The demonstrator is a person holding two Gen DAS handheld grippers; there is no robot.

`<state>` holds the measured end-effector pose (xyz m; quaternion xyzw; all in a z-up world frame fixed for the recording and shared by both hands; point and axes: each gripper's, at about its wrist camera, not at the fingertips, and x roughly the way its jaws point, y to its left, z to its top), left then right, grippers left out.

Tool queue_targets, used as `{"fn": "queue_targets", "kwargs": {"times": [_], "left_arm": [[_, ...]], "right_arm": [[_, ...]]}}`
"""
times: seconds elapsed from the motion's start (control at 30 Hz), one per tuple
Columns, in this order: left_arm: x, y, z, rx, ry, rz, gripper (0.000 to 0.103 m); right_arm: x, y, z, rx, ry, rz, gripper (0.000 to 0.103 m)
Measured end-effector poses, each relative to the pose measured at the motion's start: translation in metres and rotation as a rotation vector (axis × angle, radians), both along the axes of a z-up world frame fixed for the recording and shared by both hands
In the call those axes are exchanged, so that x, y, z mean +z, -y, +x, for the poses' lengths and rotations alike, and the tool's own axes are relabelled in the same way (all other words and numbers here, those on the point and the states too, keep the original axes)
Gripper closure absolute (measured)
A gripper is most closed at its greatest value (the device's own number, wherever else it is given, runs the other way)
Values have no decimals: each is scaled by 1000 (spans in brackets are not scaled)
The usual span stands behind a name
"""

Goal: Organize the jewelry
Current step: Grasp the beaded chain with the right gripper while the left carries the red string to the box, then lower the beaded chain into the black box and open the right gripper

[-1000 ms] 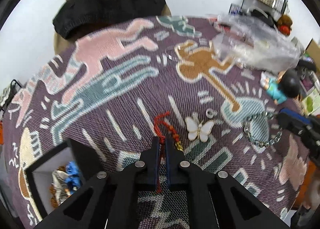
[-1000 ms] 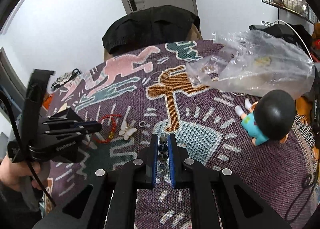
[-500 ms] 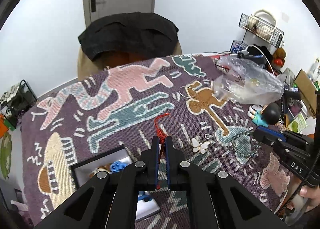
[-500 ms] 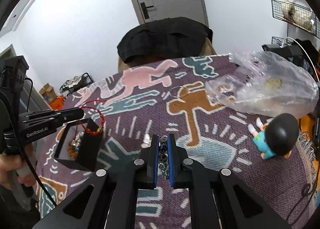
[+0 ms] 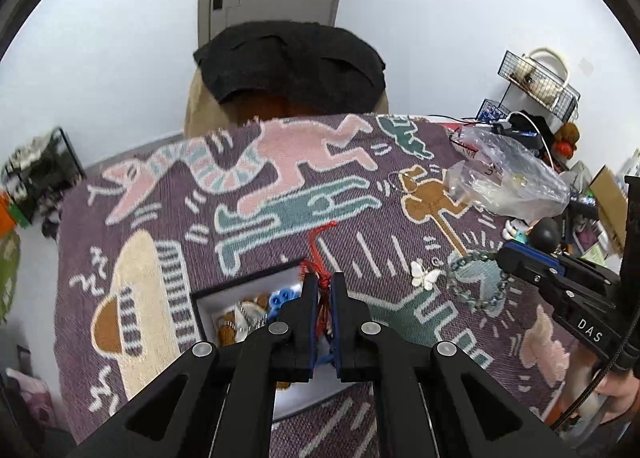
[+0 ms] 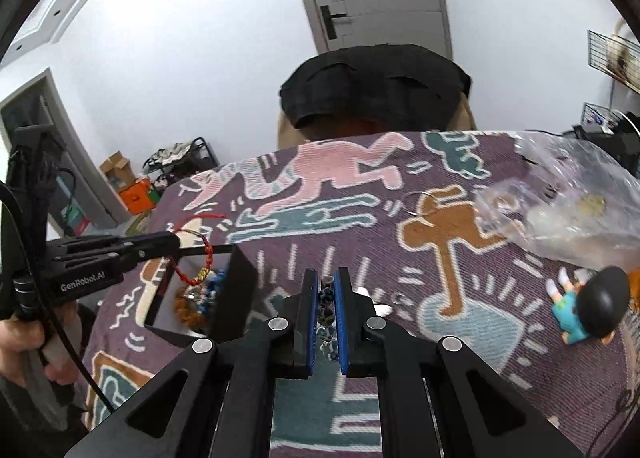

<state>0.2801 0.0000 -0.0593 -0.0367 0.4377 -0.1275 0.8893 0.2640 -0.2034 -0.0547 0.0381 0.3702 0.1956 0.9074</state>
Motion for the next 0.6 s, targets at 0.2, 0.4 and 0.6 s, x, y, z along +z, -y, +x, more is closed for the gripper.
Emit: {"fn": "queue_targets", "kwargs": {"times": [0.2, 0.4, 0.6], "left_arm": [[1, -30, -11, 71, 25, -17, 27], [5, -59, -22, 123, 59, -30, 24], [2, -84, -29, 171, 57, -32, 24]], "right_arm": [[7, -34, 2, 59, 12, -9, 94], [10, -67, 4, 116, 12, -14, 94], [10, -95, 5, 170, 8, -15, 94]]}}
